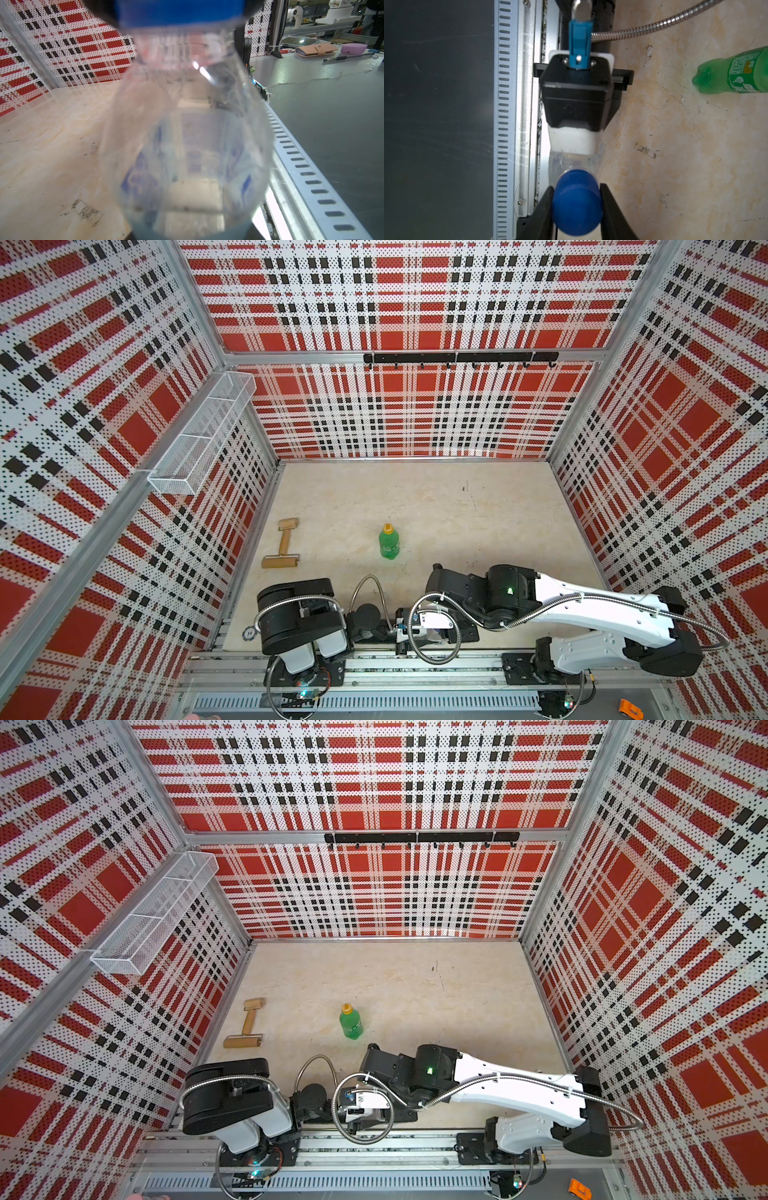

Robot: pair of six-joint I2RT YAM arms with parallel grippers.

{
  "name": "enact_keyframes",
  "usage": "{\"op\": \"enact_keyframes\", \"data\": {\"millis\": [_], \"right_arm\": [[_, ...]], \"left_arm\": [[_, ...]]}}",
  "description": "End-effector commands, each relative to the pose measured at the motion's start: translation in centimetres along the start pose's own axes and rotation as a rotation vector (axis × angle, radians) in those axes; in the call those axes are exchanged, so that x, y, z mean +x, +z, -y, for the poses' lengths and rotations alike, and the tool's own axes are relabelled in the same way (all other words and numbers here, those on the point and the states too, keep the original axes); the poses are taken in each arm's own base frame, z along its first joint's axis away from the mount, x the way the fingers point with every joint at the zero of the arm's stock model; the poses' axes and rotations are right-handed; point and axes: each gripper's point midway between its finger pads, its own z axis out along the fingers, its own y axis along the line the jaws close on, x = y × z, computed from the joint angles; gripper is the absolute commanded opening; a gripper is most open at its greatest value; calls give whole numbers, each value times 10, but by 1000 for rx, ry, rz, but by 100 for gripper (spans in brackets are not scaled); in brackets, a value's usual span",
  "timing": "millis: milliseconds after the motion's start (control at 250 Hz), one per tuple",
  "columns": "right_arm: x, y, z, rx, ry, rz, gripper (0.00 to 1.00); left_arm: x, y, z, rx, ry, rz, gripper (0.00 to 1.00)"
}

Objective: Screw on the bottle caps
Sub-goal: Screw the bottle cap onto the plastic bottle.

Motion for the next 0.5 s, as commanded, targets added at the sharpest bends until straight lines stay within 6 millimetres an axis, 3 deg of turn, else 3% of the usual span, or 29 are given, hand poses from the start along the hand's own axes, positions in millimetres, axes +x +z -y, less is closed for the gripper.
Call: {"op": "enact_keyframes", "data": {"millis": [0,164,376,496], "right_arm": [[-26,-5,29,123,265,142,2],[-25,-4,66,200,623,208,0],[-16,-10,90,329,820,220,0],[-24,-22,99,350,889,282,3]], "left_arm": [[-30,2,-20,-126,66,91,32],[-49,5,-31,-210,82,132,31],[-51,4,-38,-282,96,125,31],[-46,4,-46,-333,93,102,31]]}}
